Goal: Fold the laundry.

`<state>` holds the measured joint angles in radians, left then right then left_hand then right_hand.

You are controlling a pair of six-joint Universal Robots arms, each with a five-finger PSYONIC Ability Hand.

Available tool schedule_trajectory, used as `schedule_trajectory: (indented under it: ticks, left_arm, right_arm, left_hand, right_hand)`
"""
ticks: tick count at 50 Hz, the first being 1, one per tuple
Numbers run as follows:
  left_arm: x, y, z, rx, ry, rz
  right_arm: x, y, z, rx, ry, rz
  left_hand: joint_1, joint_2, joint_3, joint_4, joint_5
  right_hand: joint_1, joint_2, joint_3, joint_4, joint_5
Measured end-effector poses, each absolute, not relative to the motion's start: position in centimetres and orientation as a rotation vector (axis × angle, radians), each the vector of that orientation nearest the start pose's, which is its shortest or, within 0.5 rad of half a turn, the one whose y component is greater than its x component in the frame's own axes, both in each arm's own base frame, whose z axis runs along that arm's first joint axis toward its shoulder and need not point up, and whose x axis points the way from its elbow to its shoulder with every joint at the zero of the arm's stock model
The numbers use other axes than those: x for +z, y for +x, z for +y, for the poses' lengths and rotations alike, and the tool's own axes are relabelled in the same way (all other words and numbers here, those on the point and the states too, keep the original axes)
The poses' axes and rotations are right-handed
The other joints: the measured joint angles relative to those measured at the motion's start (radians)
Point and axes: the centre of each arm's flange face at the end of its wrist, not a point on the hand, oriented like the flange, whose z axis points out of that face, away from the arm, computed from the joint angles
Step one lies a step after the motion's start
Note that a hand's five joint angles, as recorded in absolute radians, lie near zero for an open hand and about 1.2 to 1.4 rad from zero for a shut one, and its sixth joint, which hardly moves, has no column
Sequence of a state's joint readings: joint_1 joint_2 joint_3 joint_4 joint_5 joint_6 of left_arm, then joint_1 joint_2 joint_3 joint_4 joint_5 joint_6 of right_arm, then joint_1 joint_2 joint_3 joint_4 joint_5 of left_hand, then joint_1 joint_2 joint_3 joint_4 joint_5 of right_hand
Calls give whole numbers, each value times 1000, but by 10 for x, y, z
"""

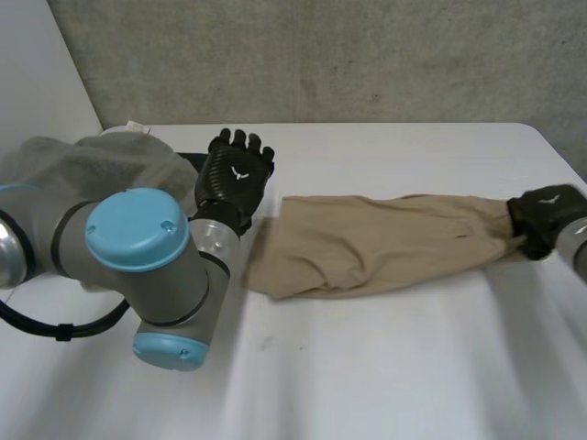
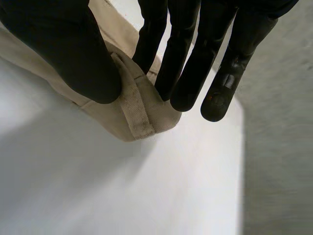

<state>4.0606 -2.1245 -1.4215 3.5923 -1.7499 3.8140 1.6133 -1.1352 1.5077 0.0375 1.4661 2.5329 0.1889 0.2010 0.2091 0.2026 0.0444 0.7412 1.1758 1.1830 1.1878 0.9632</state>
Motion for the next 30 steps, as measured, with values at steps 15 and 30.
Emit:
schedule_trajectory:
  ticks: [15, 30]
  left_arm:
    - [210, -334, -252, -2208, 1074, 1784]
    - [222, -326, -258, -2231, 954, 1814]
  right_arm:
    - [224, 270, -317, -2281, -1776, 1854]
    - [168, 375, -230, -1916, -1860, 1287]
  left_hand:
    - [0, 0, 0, 0, 0]
    - [0, 0, 0, 0, 0]
  right_hand:
    - [0, 0, 0, 1, 22]
    - [-534, -922, -918, -918, -858]
